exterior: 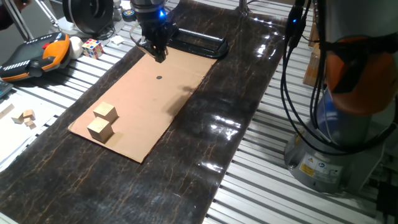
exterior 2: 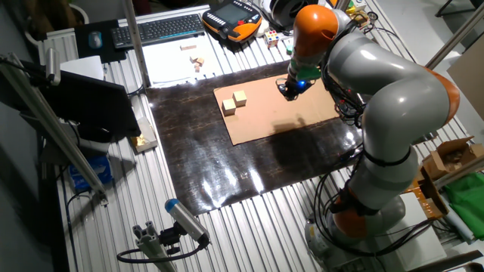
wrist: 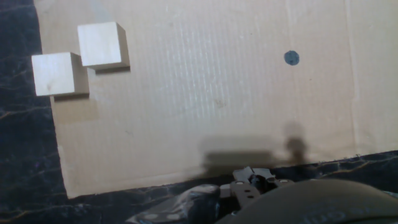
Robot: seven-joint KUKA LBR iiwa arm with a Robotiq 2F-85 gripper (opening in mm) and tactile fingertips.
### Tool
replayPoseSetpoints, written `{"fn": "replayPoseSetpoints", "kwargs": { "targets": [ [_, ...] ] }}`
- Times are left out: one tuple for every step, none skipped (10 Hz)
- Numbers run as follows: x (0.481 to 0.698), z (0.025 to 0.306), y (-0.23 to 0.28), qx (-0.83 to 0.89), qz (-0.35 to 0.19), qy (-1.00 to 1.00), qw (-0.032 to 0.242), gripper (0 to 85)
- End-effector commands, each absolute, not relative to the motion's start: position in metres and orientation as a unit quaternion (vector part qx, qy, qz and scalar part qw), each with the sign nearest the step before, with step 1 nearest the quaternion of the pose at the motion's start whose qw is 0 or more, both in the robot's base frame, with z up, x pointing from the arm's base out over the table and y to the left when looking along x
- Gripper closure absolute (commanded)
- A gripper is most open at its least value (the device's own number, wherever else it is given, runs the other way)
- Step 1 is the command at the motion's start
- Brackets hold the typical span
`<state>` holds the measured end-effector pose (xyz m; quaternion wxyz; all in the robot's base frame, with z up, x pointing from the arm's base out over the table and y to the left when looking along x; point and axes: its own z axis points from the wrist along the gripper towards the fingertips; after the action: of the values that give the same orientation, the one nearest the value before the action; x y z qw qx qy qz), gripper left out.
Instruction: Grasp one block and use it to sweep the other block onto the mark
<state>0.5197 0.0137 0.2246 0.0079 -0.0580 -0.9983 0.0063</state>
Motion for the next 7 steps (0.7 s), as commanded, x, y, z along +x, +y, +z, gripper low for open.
{"fn": "replayPoseSetpoints", "kwargs": {
  "targets": [
    [0.521, 0.222, 0.015, -0.058, 0.004, -0.998, 0.009, 84.3],
    [0.522, 0.219, 0.018, -0.060, 0.004, -0.998, 0.009, 84.3],
    [0.522, 0.215, 0.022, -0.063, 0.006, -0.998, 0.005, 84.3],
    [0.522, 0.212, 0.025, -0.063, 0.008, -0.998, 0.005, 84.3],
    [0.523, 0.210, 0.027, -0.065, 0.007, -0.998, 0.007, 84.3],
    [0.525, 0.207, 0.029, -0.066, 0.009, -0.998, 0.008, 84.3],
    [0.525, 0.205, 0.031, -0.070, 0.010, -0.998, 0.005, 84.3]
  ]
}}
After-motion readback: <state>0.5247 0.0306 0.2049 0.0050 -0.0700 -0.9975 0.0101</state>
